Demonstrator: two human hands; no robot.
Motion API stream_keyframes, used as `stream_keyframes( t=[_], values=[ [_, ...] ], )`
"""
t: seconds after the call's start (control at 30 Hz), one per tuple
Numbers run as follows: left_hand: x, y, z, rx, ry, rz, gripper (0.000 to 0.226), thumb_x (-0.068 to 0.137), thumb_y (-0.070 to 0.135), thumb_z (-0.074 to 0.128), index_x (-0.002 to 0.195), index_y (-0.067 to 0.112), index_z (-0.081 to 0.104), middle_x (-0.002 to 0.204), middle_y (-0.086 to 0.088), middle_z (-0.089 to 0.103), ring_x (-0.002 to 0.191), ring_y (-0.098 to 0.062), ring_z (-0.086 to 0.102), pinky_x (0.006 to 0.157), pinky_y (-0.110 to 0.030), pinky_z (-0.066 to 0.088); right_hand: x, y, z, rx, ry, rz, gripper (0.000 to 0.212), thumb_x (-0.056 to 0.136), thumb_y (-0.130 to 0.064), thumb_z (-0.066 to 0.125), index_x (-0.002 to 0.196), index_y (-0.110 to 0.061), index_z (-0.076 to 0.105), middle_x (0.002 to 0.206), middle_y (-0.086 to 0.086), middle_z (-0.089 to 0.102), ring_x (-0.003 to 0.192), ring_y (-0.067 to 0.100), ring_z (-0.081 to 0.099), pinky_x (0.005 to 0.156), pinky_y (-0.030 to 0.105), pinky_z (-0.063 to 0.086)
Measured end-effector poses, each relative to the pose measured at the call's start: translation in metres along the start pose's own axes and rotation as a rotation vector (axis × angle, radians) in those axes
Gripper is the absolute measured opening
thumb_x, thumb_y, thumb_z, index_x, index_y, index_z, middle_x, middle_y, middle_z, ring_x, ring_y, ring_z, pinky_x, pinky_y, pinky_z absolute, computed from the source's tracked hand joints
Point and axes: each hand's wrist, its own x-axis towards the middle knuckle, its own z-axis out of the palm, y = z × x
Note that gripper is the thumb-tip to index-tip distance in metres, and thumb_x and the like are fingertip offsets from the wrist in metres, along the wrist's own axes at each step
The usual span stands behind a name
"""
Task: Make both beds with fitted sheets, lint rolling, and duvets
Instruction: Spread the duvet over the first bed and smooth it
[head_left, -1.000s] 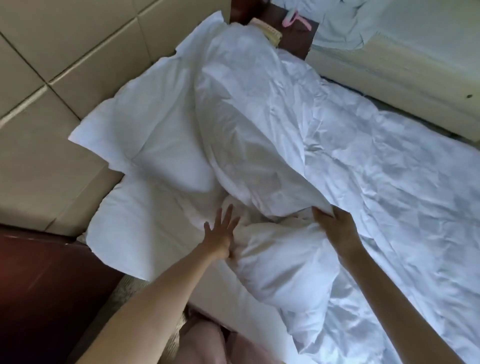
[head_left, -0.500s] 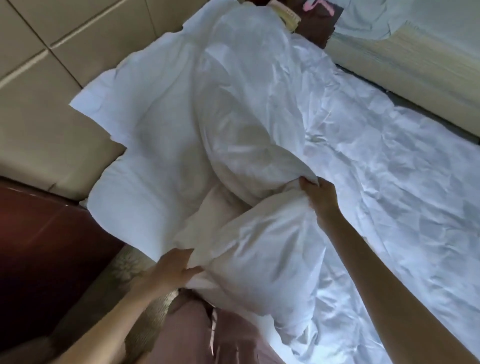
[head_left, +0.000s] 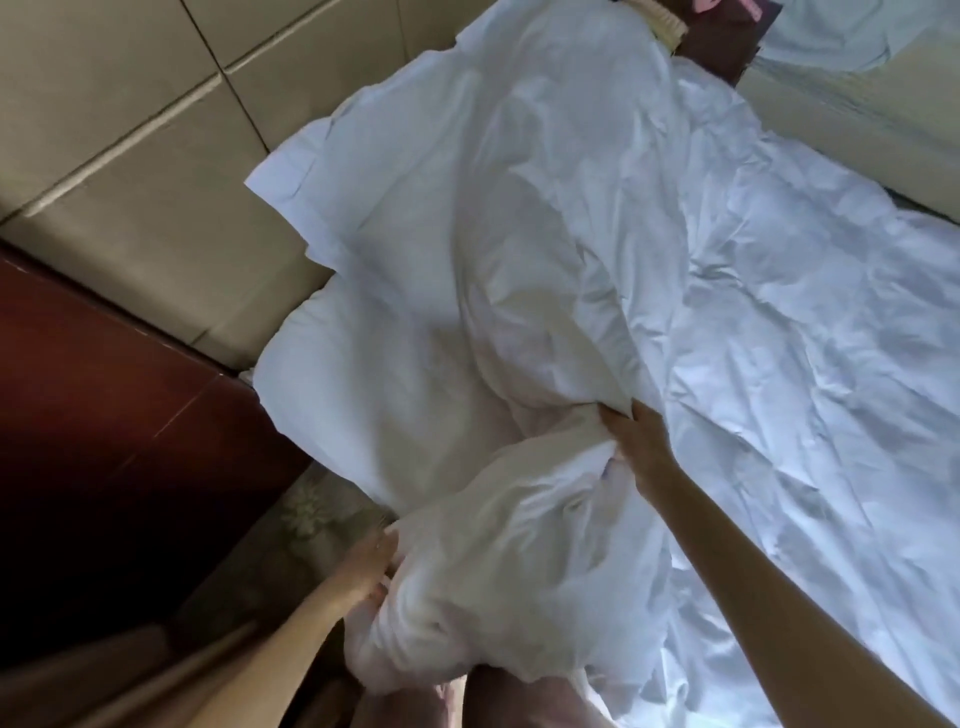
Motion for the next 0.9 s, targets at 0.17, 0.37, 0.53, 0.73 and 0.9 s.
stream_keyframes(
  t=[0.17, 0.37, 0.53, 0.73, 0.9],
  values=[
    [0.093, 0.016, 0.023, 0.572, -0.06, 0.195, 0.049, 0.085, 0.051, 0.045, 0.122, 0.019, 0.046, 0.119, -0.006, 0.05, 0.112, -0.03, 0.052, 0.092, -0.035, 0.043, 0.008, 0.029, -0.004, 0.1, 0.026, 0.022, 0.008, 0.09, -0.019, 0.061, 0.086, -0.011, 0.062, 0.072, 0.009, 0.055, 0.065, 0.023, 0.052, 0.056, 0.034, 0.043],
    [0.131, 0.052, 0.08, 0.457, -0.121, 0.376, 0.062, 0.097, 0.041, 0.039, 0.149, 0.014, 0.021, 0.156, -0.004, 0.016, 0.142, -0.028, 0.023, 0.116, -0.039, 0.021, 0.014, 0.045, -0.009, 0.113, 0.018, 0.009, 0.011, 0.092, -0.02, 0.06, 0.085, -0.013, 0.062, 0.075, 0.008, 0.054, 0.066, 0.018, 0.052, 0.059, 0.031, 0.042],
    [0.126, 0.049, 0.1, 0.663, -0.181, 0.137, 0.057, 0.096, 0.044, 0.045, 0.143, 0.014, 0.034, 0.146, -0.008, 0.039, 0.13, -0.029, 0.042, 0.103, -0.036, 0.033, 0.019, 0.059, -0.015, 0.056, -0.009, 0.011, 0.035, 0.088, -0.029, 0.064, 0.095, 0.005, 0.062, 0.079, 0.015, 0.057, 0.074, 0.026, 0.055, 0.067, 0.039, 0.043],
    [0.094, 0.011, 0.07, 0.699, -0.053, 0.177, 0.034, 0.097, 0.029, 0.041, 0.119, 0.009, 0.057, 0.125, -0.007, 0.058, 0.119, -0.023, 0.052, 0.098, -0.03, 0.039, -0.002, 0.069, -0.007, 0.128, -0.129, 0.094, 0.018, 0.088, -0.029, 0.065, 0.09, -0.011, 0.067, 0.092, 0.014, 0.07, 0.089, 0.027, 0.069, 0.082, 0.037, 0.056],
    [0.05, -0.061, 0.004, 0.179, 0.09, 0.143, 0.038, 0.082, 0.054, 0.056, 0.092, 0.019, 0.067, 0.092, -0.002, 0.069, 0.087, -0.021, 0.063, 0.083, -0.035, 0.05, -0.06, 0.122, -0.011, 0.218, 0.034, 0.164, 0.016, 0.091, -0.006, 0.057, 0.077, -0.009, 0.065, 0.071, 0.011, 0.065, 0.058, 0.016, 0.06, 0.056, 0.02, 0.046]
  ],
)
